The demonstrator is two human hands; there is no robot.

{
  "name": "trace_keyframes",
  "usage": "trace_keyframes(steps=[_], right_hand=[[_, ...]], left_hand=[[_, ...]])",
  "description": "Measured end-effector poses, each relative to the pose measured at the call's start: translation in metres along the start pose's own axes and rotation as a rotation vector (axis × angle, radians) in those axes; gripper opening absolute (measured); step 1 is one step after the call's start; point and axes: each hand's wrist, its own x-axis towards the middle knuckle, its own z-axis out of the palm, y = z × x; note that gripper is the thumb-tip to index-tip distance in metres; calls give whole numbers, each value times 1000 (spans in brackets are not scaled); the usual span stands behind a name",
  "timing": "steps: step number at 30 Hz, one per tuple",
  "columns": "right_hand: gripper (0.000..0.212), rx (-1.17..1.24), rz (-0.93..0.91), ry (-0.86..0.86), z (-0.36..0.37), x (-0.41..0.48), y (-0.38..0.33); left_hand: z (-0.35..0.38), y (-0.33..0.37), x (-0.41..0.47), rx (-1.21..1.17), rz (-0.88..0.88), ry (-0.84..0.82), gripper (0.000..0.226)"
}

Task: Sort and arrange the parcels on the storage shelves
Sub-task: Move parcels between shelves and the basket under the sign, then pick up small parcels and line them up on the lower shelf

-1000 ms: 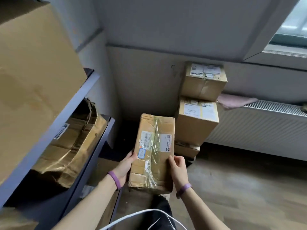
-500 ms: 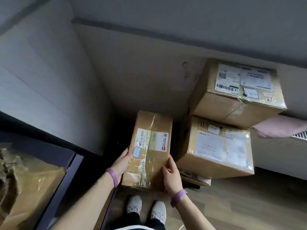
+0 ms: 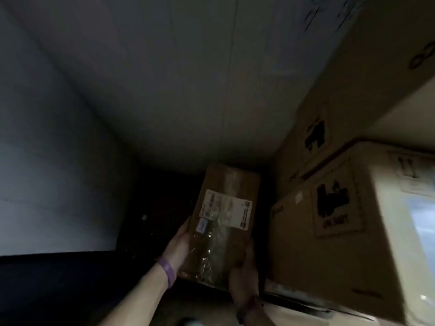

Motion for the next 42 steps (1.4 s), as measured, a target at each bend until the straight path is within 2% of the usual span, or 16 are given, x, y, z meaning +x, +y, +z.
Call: trace_keyframes(steps=[3,5,11,14,18,24,32,36,42], right_hand=[[72,-30,53,-3,9,22,9],[72,-13,70,-30,13,34,12],[72,10,143,-83,19,59,28],[74,-9,133,-109,23,58,29],[65,-24,89,-106,28,42,25],[47,-24,23,-93,13,-27,-29],[55,-30,-44,-58,-49,-151,-132],[53,-2,-113,-98,-85,-195,-177],[51,13,-252,-143,-134,-271,-211]], left_hand=[[0,-18,31,-19,-31,19,36],[0,-30,49,-54,-52,11,36],[1,-54,79,88,-58,-12,44],[0,-55,87,188,-43,-4,51],[0,-49,70,215,-61,-7,59],[8,-6,-11,211,-5,-34,52],[14,79,-155,157,48,4,43],[20,118,-229,104,84,-15,44],[20,138,-346,33,152,14,44]])
